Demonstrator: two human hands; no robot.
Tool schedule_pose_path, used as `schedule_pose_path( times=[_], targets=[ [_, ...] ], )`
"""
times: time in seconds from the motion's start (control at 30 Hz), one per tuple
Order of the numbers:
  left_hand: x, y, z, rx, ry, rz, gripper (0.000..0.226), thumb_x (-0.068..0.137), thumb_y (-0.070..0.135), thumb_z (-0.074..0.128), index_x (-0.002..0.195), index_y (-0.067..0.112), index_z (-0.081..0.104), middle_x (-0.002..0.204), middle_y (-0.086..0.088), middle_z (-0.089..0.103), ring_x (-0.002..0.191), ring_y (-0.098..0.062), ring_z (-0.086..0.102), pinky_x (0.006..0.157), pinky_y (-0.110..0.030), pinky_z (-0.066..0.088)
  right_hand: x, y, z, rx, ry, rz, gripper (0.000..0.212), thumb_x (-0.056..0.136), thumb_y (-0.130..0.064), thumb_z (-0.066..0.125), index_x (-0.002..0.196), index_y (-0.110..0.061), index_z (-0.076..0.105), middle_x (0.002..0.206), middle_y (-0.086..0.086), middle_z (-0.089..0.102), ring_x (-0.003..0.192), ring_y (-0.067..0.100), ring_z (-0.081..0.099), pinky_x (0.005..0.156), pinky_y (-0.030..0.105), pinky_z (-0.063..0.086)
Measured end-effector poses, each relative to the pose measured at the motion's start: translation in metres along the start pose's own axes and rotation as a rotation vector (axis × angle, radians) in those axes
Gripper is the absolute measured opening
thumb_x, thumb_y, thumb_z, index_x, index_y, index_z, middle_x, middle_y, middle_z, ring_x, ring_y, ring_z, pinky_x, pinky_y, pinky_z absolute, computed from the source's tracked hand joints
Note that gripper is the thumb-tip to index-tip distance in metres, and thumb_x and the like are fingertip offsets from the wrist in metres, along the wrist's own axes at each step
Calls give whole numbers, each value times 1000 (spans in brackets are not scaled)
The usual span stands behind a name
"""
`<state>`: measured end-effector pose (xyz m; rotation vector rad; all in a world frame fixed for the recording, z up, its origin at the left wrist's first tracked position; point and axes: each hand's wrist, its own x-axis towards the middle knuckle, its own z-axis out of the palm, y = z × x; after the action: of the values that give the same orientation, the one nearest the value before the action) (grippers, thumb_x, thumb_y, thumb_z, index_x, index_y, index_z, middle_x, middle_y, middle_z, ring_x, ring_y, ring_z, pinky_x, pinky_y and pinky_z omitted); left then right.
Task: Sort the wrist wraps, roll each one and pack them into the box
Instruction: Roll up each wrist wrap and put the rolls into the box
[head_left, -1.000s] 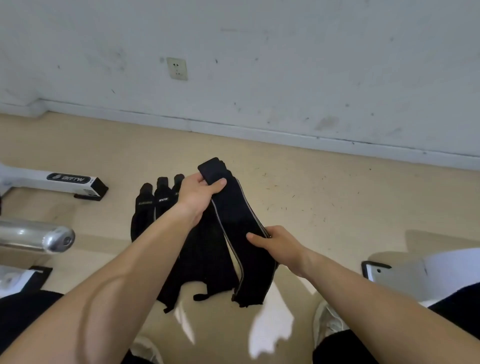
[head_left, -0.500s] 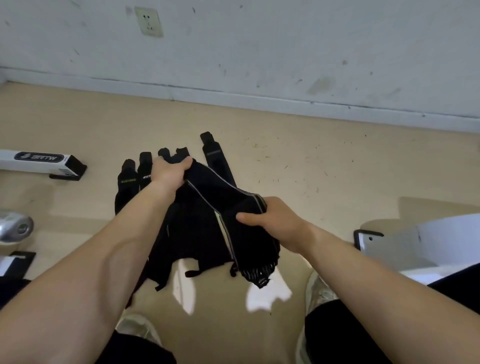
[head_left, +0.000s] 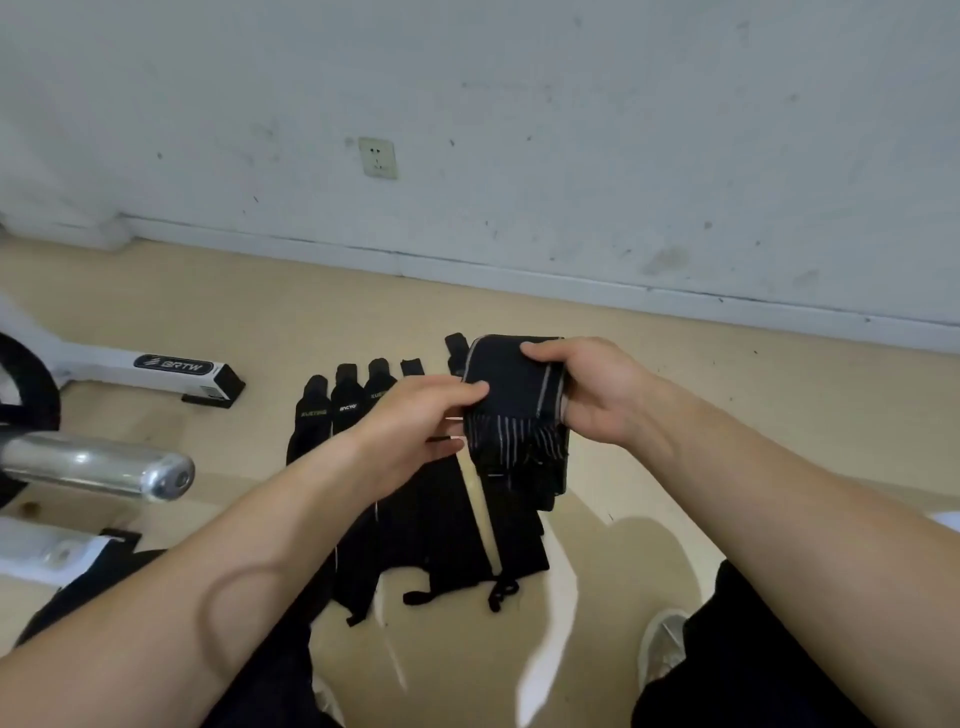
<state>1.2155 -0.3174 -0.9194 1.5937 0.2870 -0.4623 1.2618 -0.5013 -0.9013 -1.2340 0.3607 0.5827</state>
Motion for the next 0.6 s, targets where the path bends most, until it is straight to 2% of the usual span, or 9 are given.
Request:
schedule_pose_path(
  times=[0.07,0.17,0.23,0.3,0.37,0.43,0.53,0.6],
  targets=[
    [-6,-2,1,42,15,73,23,103,30,62,104,12,76,98,-1,78,94,-15,70,91,-33,49,-6,-2,2,3,3,-9,27,97,-3,57,120,8,65,111,23,74,92,33,76,69,38,63],
    [-6,-2,5,-50,56,130,30,107,27,53,114,6,73,103,-9,78,93,-17,73,88,-34,52,-10,3,6,34,-26,-37,25,97,-7,55,115,5,66,102,16,76,86,29,75,77,40,63],
    [-2,-2,5,-105,82,129,32,109,28,50,122,5,68,114,-16,76,100,-23,73,88,-36,54,-14,6,9,-10,-41,-57,18,98,-13,55,104,-2,68,82,8,73,72,23,71,68,37,61],
    [1,-1,5,-124,105,133,32,109,28,50,122,5,68,113,-13,77,104,-24,74,90,-36,57,-16,5,9,-119,-16,-109,15,98,-15,58,95,-7,70,76,4,71,66,18,69,62,33,57],
    [1,-1,4,-147,101,129,29,108,27,53,119,5,69,104,-8,79,98,-21,76,83,-33,59,-18,5,6,-260,18,-168,14,96,-12,62,87,-11,72,75,2,71,65,15,67,62,30,54],
    [-1,-1,3,-206,62,97,28,107,26,55,117,4,69,92,-4,77,85,-16,74,69,-27,58,-21,7,2,-356,31,-186,12,96,-15,66,88,-11,74,78,2,72,69,15,65,64,28,52],
    [-3,1,1,-274,45,58,26,106,26,57,113,5,69,87,-3,74,77,-14,71,64,-26,57,-24,8,-1,-551,49,-193,29,95,-36,69,90,-8,77,78,2,75,65,13,67,65,29,53],
    [-3,6,0,-353,44,16,22,106,23,57,114,5,68,84,-4,72,68,-13,69,61,-25,56,-20,4,-3,-791,166,-318,35,99,-41,60,84,-13,74,71,-3,75,63,13,68,68,34,55]
  ],
)
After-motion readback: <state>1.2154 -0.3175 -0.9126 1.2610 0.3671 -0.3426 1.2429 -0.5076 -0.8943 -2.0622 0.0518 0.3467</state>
